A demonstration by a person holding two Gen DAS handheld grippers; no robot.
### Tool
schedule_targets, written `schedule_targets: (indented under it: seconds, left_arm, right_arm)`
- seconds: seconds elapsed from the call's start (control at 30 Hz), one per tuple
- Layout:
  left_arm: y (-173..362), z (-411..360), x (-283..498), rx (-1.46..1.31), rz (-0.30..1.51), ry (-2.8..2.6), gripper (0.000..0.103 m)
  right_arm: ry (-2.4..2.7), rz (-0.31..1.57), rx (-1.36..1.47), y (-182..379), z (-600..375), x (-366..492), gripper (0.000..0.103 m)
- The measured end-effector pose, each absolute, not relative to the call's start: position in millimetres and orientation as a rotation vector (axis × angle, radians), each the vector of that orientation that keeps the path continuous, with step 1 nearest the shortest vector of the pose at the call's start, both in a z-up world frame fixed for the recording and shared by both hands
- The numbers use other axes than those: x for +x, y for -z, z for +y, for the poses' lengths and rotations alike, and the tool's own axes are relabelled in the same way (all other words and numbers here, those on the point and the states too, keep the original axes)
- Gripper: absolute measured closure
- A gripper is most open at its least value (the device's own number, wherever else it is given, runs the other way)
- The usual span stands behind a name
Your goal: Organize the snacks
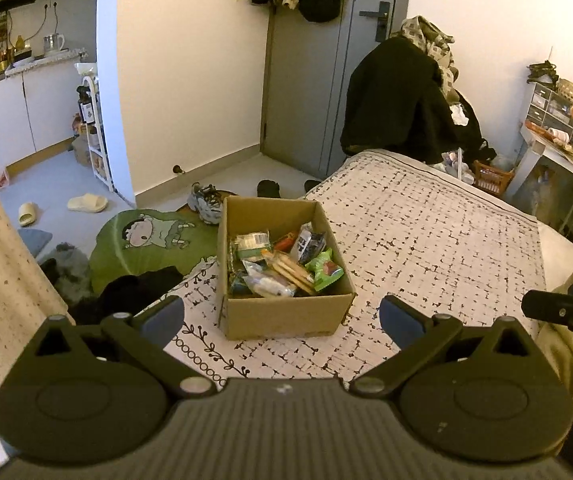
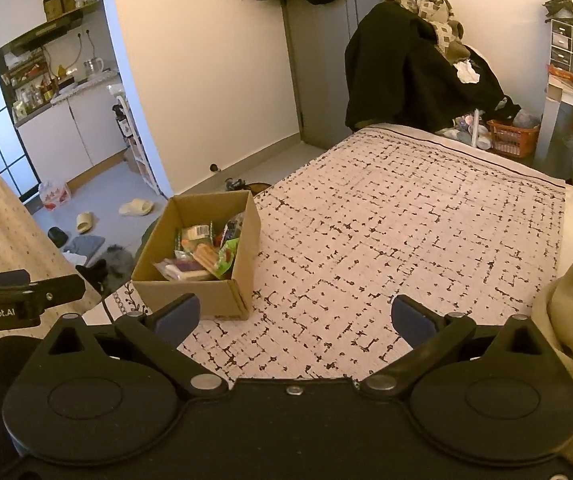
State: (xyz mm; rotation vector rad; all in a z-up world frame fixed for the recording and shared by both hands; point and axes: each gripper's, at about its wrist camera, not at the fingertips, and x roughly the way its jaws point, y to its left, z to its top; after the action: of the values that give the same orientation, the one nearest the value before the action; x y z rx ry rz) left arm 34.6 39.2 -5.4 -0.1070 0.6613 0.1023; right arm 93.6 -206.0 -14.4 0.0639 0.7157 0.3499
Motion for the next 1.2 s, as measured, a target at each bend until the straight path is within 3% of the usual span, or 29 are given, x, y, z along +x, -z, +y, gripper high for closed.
schedule_targets:
  seconds: [1.2]
  left_arm:
    - [3.4,37.7,31.8,-0.117,0.662,-0.077,0.0]
  right_arm:
    - [-0.354,0.727,0.04,13.2,-200.7,92.8,0.0]
